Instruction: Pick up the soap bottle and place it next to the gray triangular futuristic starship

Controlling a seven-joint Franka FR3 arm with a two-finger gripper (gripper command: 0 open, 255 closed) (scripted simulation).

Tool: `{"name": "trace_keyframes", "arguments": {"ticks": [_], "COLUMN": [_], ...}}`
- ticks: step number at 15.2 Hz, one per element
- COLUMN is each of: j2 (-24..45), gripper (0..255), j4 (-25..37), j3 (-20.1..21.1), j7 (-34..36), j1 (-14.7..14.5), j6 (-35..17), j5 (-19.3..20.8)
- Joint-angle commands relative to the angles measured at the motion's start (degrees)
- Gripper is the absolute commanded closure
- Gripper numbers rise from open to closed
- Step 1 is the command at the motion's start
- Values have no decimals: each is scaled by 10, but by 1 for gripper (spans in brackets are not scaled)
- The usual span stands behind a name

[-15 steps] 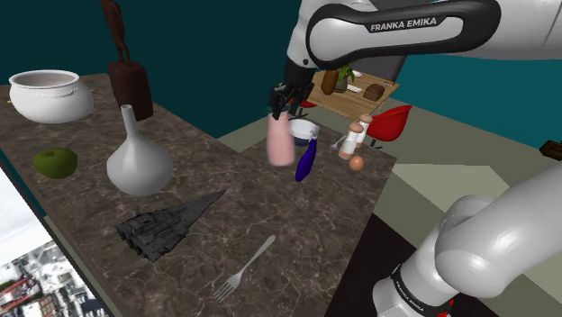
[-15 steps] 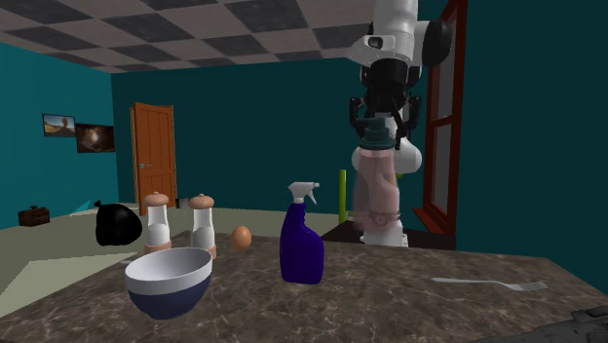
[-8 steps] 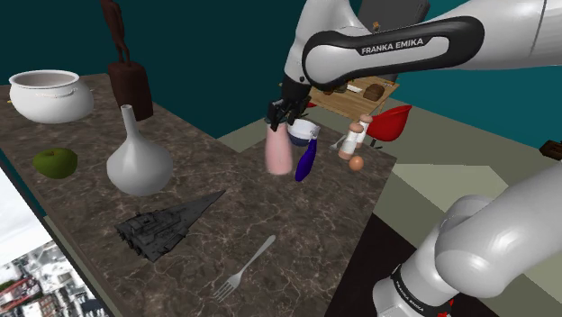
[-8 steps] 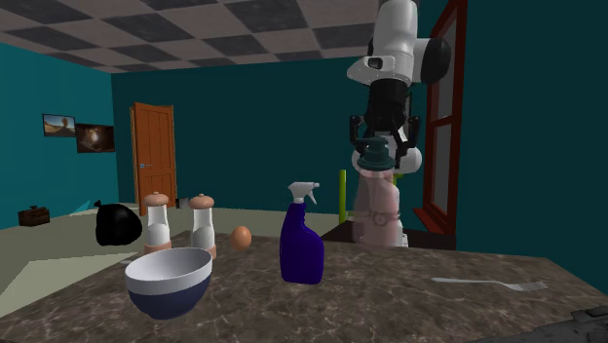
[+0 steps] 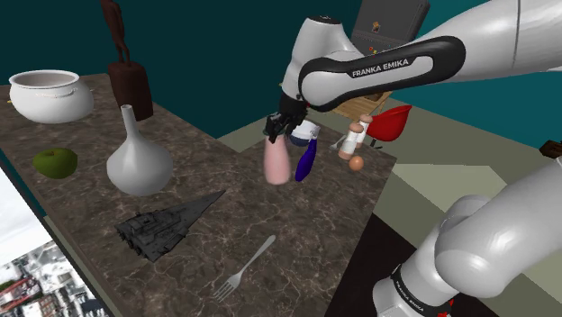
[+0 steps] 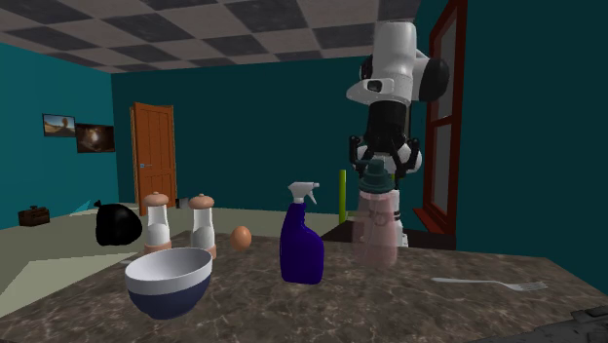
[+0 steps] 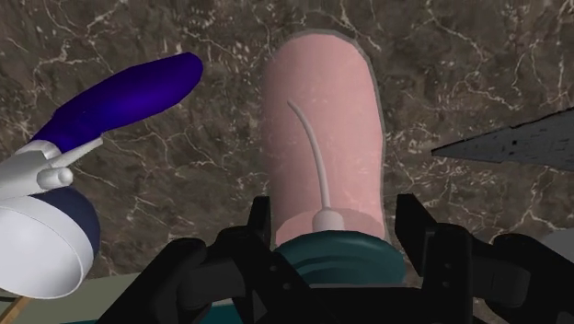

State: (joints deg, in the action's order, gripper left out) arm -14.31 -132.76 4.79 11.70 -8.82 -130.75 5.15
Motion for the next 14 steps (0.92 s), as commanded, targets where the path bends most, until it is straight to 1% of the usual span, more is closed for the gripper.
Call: {"name": "trace_keyframes", "arguments": {"ticks": [1,12,14], "j2": [6,48,50], "gripper": [255,255,255], "j4": [-9,-57,-59], "j3": [0,3,3], "j7": [2,17,18], "j1": [1,4,5], "j6": [-16,-105,-110], "j5": [2,16,17]}}
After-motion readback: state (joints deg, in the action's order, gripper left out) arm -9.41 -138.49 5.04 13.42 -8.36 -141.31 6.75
